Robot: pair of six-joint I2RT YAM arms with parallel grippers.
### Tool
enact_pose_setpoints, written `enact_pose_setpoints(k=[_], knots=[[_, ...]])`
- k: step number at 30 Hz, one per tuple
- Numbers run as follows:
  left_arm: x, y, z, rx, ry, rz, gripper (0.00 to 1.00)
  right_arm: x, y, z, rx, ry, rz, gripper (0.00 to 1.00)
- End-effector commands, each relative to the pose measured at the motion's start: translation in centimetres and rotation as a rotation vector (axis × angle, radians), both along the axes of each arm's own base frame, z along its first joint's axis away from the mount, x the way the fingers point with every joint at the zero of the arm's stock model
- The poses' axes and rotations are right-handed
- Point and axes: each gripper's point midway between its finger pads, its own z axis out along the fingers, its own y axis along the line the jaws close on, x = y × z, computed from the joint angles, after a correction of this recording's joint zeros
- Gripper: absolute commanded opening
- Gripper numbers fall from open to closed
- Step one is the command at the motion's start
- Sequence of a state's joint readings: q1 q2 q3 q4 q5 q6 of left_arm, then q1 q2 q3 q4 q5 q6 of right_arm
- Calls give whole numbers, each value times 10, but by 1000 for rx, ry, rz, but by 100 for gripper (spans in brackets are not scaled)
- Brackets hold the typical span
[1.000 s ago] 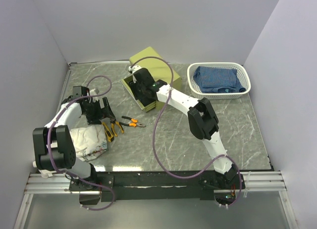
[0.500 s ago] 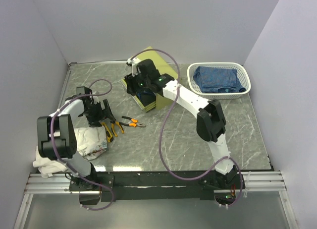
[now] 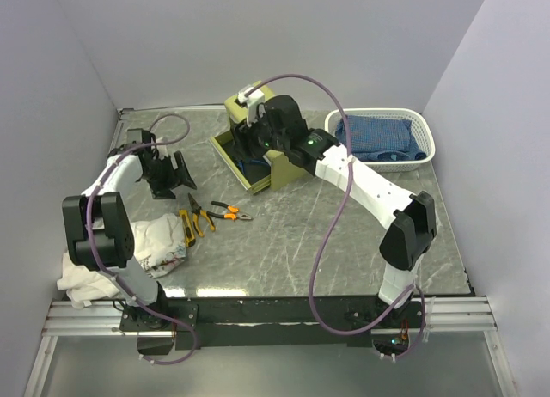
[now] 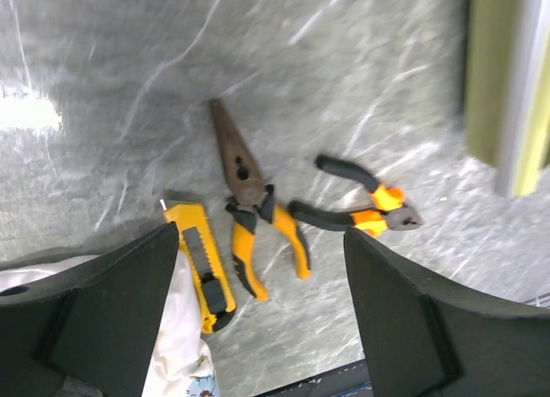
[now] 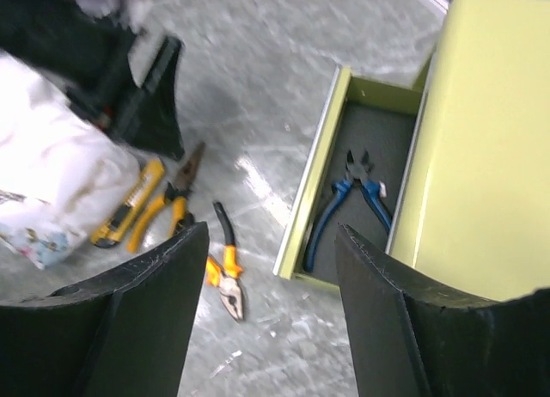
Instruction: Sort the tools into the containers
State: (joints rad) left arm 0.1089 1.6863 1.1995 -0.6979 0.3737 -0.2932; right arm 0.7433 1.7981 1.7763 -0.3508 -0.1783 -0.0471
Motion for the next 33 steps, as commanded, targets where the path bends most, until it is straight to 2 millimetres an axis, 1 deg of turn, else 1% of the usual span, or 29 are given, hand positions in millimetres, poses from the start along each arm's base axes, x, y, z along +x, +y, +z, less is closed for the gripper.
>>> enact_pose_setpoints(k=[1,2,3,5,7,8,9,13,14,16,17,18,20,22,23,26,27,28,29,30,33], knots=[[11,-10,9,-39,-15,-12,80,1,-14,11,-32,-74,-28,68],[13,-12,5,-44,-12,-14,78,1,-14,11,-35,-77,-30,68],[14,-15,-4,-42,8,-18,76,1,-15,12,-35,-81,-32,69],[16,-18,-15,-36,30,-27,75,4,-17,15,-34,-88,-44,69],[16,-26,-19,-44,37,-45,71,7,-19,17,-31,-96,-54,70],[15,-29,-26,-48,57,-51,69,9,-20,17,-33,-100,-64,70],[15,-32,-29,-44,66,-58,69,9,-20,17,-35,-104,-65,70],[13,-33,-47,-34,118,-45,61,13,-25,17,-47,-120,-84,71],[8,-32,-54,-29,152,-40,57,14,-26,15,-51,-118,-88,72],[3,-29,-58,-8,176,-33,51,16,-28,15,-54,-121,-95,72],[0,-25,-62,12,190,-33,45,16,-29,14,-55,-120,-98,72],[-8,-24,-65,19,220,-29,42,18,-30,15,-54,-122,-102,72],[-15,-19,-71,50,247,-27,36,20,-32,16,-52,-122,-108,72],[-22,-18,-78,58,274,-33,33,23,-33,16,-48,-118,-113,73],[-24,-16,-84,66,289,-31,32,25,-33,17,-45,-119,-115,73],[-18,-17,-90,86,289,-55,33,29,-34,18,-36,-107,-120,73],[-12,-18,-89,89,276,-65,35,30,-35,20,-32,-105,-123,73],[-11,-16,-88,100,275,-72,37,32,-36,20,-32,-106,-127,73],[-11,-15,-91,110,280,-82,44,32,-36,21,-31,-109,-127,73],[-8,-21,-90,142,274,-108,46,33,-36,22,-30,-109,-129,73],[-6,-23,-93,195,276,-127,47,35,-38,24,-24,-107,-131,73]])
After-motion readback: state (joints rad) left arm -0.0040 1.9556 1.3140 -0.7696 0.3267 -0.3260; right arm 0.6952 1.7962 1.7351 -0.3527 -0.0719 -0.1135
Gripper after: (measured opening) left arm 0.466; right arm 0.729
